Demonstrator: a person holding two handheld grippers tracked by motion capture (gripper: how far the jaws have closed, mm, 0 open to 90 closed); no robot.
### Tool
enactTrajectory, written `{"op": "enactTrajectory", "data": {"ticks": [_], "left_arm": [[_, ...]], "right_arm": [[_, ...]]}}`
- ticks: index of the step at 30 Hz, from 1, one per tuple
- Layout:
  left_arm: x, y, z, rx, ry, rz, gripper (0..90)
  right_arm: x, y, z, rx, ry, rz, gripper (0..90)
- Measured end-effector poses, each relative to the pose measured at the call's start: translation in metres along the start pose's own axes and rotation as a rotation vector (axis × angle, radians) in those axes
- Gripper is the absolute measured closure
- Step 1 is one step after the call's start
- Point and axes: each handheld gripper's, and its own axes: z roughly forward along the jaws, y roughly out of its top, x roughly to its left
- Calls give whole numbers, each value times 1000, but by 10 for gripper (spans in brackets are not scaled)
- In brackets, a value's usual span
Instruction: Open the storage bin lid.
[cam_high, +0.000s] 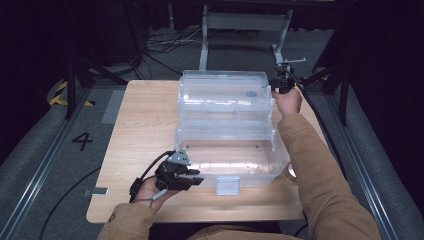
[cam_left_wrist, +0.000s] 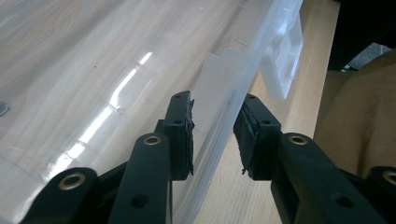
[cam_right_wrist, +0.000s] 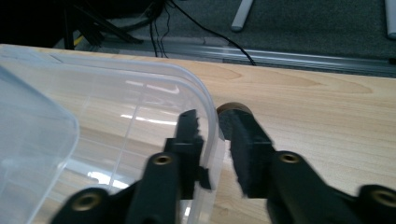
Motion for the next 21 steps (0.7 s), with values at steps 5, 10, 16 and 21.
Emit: {"op": "enactTrajectory", "data": {"ticks": [5,10,16,21], "left_arm": [[0,0,0,1,0,-1,682],[1,2,0,14,-8,-16,680],[1,2,0,18,-9,-18,678],[1,4,0,27,-7,-28,671]], "right_arm": [[-3,-1,-8,-24,19,14,628],[4,0,-23,-77,26,-16,561],[8,-1,-39,-100,0,-58,528],[5,-7,-60,-156,18,-67,503]]}}
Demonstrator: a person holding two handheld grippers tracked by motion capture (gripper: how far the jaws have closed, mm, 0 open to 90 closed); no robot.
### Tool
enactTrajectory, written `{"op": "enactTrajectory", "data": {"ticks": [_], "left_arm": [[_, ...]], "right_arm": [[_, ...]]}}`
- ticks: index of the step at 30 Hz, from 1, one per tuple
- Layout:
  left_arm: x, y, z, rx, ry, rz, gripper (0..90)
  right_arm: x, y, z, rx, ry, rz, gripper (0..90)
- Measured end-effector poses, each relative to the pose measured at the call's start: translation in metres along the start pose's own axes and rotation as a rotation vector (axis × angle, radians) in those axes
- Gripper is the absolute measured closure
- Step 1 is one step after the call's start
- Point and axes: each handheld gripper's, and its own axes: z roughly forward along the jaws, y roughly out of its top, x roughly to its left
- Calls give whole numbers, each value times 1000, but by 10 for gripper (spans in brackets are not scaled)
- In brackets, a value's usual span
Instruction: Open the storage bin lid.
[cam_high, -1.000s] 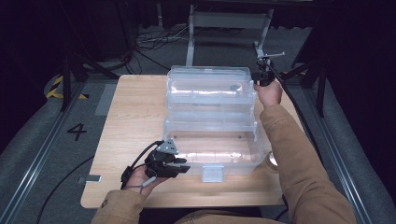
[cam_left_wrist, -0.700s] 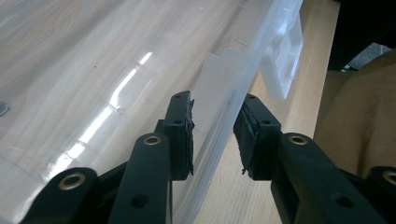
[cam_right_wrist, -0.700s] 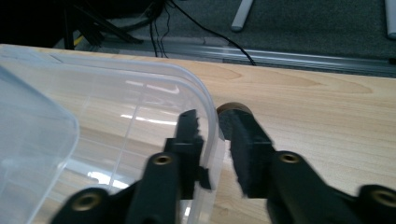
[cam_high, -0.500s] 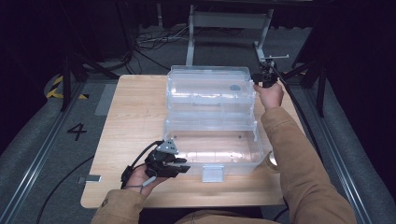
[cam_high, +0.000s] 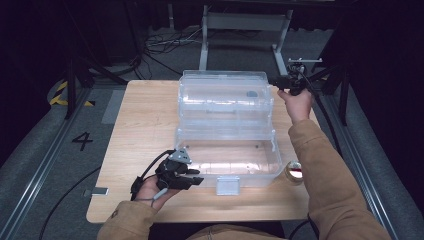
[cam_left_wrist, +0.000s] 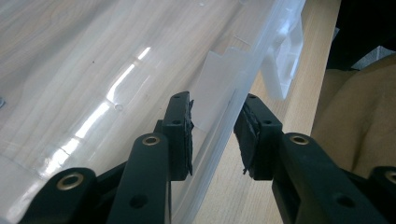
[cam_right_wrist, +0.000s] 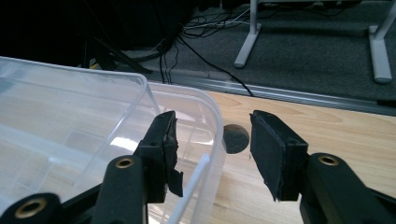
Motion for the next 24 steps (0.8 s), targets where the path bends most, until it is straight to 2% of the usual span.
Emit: {"op": "enactTrajectory", "data": {"ticks": [5,8,9,12,16,19,24], "left_arm": [[1,1,0,3,-18,-11,664],[3,1,-1,1,-43,-14,630],[3,1,-2,2,-43,-18,593],[6,3,-8,-10,-58,-22,569],[6,7,-16,-35,-57,-16,555],[8,9,-23,-60,-50,-17,547],[19,7,-36,-94,-25,-40,533]], "right_arm": [[-3,-4,-18,-17,14,-6,477],[-4,-5,-25,-16,24,-7,464],[-5,-7,-31,-21,32,-11,457],[-4,-11,-46,-23,46,-33,453],[-4,-18,-61,4,53,-46,453],[-4,-25,-69,-1,59,-45,448],[-8,-42,-89,-3,111,-31,424]]}}
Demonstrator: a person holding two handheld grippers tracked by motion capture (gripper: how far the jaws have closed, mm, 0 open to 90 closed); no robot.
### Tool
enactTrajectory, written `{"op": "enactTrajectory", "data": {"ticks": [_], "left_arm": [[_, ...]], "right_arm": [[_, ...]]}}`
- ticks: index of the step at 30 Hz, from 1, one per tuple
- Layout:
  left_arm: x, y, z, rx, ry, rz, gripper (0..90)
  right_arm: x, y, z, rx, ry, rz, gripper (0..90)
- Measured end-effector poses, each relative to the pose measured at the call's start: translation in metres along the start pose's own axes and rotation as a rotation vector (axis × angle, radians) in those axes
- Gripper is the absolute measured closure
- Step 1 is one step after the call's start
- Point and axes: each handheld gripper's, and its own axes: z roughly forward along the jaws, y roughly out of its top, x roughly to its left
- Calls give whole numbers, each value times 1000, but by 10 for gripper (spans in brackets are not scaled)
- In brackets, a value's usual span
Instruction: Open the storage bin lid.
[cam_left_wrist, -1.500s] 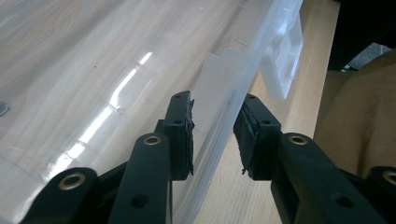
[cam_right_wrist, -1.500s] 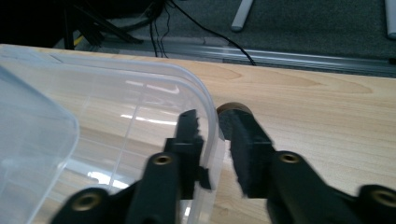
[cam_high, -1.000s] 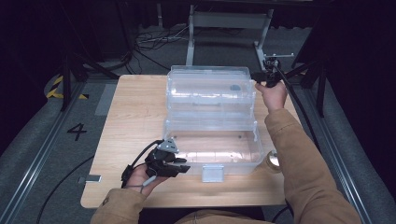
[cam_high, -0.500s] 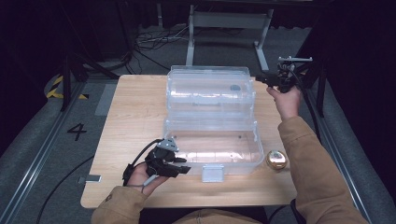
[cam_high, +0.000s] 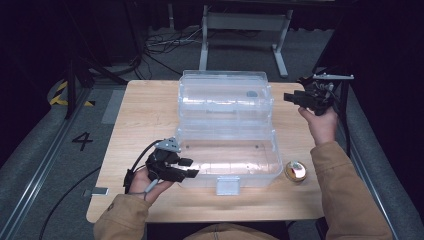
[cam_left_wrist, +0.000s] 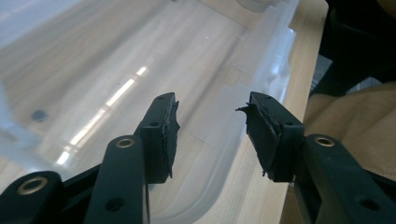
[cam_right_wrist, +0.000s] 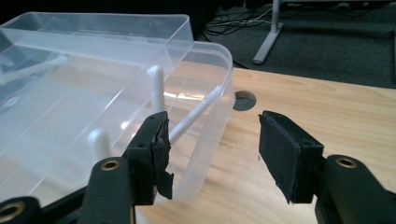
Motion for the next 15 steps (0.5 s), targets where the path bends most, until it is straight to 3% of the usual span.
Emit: {"op": "enactTrajectory", "data": {"ticks": [4,8,13,15], "left_arm": [[7,-1,-10,-31,17,-25,528],[16,-1,-19,-57,44,-48,524],[22,-1,-21,-69,55,-66,516],[24,1,-23,-75,59,-63,516]], "right_arm": [[1,-12,-14,-10,10,-10,412],[6,-29,-32,-42,2,-52,418],[10,-44,-41,-74,6,-70,442],[11,-50,-42,-86,33,-67,443]]}}
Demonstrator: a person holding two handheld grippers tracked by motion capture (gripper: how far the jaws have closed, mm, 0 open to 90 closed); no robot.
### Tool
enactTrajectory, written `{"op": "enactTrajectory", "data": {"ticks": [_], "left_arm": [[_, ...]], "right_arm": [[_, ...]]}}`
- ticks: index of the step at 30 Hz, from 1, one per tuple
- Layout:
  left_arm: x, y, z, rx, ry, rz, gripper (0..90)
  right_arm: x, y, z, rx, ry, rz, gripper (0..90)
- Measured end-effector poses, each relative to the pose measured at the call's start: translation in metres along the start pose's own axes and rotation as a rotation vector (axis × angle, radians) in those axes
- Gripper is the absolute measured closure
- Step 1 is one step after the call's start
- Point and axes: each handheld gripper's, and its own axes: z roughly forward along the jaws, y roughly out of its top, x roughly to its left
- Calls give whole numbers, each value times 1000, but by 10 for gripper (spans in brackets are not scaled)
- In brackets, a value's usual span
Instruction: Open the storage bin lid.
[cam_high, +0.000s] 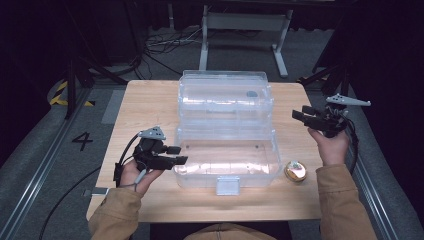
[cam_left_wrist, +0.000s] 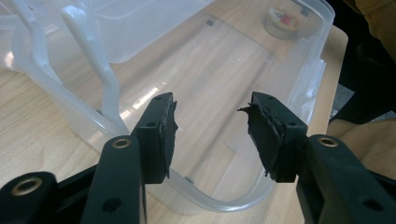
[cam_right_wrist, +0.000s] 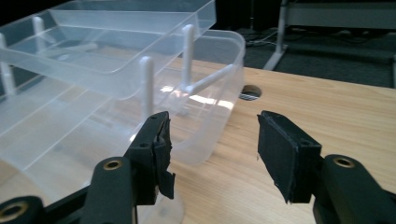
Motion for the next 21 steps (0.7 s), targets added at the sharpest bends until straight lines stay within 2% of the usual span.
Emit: {"op": "enactTrajectory", "data": {"ticks": [2,6,13,21], "left_arm": [[1,1,-2,-8,10,-1,515],[8,0,-7,-28,26,-12,515],[18,0,-15,-62,53,-43,511],[21,6,-12,-66,52,-43,508]], "right_arm": [[2,-2,-3,13,6,-15,436],[5,-3,-14,-11,13,-42,436],[10,-7,-20,37,-12,-103,442],[8,-12,-28,55,3,-92,450]]}}
